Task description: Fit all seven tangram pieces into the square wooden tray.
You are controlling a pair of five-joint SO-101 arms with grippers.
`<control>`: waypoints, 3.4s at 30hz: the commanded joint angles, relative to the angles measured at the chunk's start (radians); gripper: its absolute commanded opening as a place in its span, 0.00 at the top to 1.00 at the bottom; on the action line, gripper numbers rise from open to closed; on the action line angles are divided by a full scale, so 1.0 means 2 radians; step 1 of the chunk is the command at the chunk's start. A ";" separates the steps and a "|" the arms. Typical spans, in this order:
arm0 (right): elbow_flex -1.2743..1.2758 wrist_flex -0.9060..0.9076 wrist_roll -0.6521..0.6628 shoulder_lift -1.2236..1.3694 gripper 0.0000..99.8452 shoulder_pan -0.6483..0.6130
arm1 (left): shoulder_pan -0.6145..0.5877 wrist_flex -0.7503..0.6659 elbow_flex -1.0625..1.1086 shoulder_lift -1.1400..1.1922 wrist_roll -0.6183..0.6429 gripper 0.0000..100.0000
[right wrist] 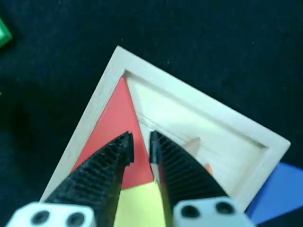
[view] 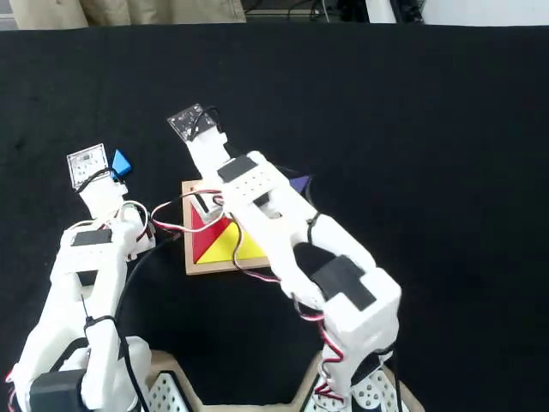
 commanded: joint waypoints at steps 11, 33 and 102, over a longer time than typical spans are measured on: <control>-0.062 0.081 0.005 0.023 0.95 0.061 | -0.003 -0.009 -0.007 -0.015 0.002 0.89; -0.162 0.115 0.006 0.095 0.95 0.033 | -0.003 -0.009 -0.007 -0.015 0.002 0.89; 0.028 0.298 0.373 -0.069 0.99 0.348 | -0.003 -0.017 -0.007 -0.015 0.002 0.89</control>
